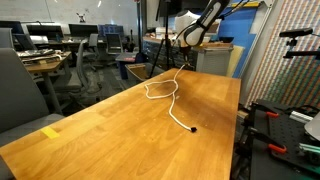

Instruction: Form a loose knot using the white rope

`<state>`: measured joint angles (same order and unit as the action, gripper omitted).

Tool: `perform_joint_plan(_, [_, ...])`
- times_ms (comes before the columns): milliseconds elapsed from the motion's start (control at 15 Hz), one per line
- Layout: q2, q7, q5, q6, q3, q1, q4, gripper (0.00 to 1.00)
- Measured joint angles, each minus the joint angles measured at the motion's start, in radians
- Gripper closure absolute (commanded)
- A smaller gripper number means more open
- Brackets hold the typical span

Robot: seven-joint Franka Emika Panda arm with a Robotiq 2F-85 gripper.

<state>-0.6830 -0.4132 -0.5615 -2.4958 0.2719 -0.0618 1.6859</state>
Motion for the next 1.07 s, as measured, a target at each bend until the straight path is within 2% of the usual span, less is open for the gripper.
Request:
perform_joint_plan(67, [-0.004,0.007,-0.001,0.021,-0.014,0.003,0.003,0.76])
perform_joint_plan(133, [-0.009,0.013,-0.002,0.035,-0.025,0.009,0.006,0.44])
perform_joint_plan(267, [-0.015,0.02,-0.002,0.042,-0.036,0.016,0.007,0.4])
perform_joint_plan(333, [-0.017,0.019,-0.002,0.043,-0.042,0.013,0.008,0.34])
perform_joint_plan(600, [-0.014,-0.021,-0.002,0.038,-0.087,-0.014,0.017,0.03])
perform_joint_plan(733, [-0.008,-0.021,-0.006,-0.028,-0.097,-0.015,0.037,0.0])
perform_joint_plan(933, [0.009,-0.019,-0.051,-0.209,-0.114,-0.01,0.097,0.0])
perform_joint_plan(1067, [0.041,-0.087,-0.002,-0.243,-0.193,-0.046,0.137,0.0])
